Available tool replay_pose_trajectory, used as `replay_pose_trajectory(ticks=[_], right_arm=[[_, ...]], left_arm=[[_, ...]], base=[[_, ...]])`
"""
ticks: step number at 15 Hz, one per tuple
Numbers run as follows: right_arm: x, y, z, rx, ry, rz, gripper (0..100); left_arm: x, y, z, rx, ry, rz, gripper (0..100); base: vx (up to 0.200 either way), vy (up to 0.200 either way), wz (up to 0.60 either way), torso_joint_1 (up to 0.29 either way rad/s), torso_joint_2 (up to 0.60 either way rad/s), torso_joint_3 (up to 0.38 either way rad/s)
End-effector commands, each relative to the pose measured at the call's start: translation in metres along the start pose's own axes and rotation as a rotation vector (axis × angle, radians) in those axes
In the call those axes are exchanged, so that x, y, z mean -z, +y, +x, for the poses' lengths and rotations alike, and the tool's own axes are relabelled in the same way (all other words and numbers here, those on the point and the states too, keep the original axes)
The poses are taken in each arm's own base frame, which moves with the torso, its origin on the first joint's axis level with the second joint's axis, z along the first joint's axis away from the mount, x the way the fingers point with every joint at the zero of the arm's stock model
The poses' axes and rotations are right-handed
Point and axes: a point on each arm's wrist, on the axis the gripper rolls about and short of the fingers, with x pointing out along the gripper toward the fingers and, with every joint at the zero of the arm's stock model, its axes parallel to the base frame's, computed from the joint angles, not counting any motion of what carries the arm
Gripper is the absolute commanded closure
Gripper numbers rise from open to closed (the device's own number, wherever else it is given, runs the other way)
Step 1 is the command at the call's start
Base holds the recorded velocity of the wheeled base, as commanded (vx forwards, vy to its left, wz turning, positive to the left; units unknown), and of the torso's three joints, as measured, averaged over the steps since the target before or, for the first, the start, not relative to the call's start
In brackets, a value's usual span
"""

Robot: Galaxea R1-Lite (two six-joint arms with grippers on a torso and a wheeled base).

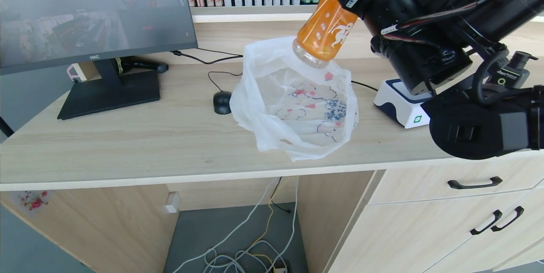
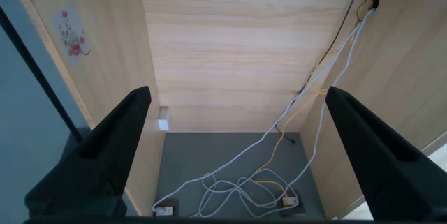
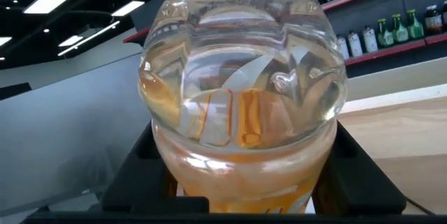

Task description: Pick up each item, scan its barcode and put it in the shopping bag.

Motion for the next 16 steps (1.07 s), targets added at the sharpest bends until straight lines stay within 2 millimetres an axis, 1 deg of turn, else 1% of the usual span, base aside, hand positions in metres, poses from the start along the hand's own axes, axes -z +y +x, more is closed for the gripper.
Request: replay_pose_trajectory(ticks=[1, 6, 10, 14, 16], right_arm=[[0.002, -0.001, 0.0, 0.005, 0.003, -0.003, 100], [0.012, -0.002, 0.003, 0.001, 0.027, -0.036, 100], [0.012, 0.003, 0.01, -0.032, 0.088, -0.085, 100], [0.026, 0.003, 0.02, -0.034, 0.137, -0.119, 100], [0.041, 0.005, 0.028, -0.078, 0.144, -0.16, 100]], left_arm=[[0.0, 0.0, 0.0, 0.0, -0.002, 0.0, 0], [0.0, 0.0, 0.0, 0.0, -0.002, 0.0, 0], [0.0, 0.0, 0.0, 0.0, -0.002, -0.001, 0], [0.0, 0.0, 0.0, 0.0, -0.002, -0.001, 0], [0.0, 0.0, 0.0, 0.0, -0.002, 0.0, 0]], base=[[0.0, 0.0, 0.0, 0.0, 0.0, 0.0], [0.0, 0.0, 0.0, 0.0, 0.0, 0.0], [0.0, 0.0, 0.0, 0.0, 0.0, 0.0], [0.0, 0.0, 0.0, 0.0, 0.0, 0.0], [0.0, 0.0, 0.0, 0.0, 0.0, 0.0]])
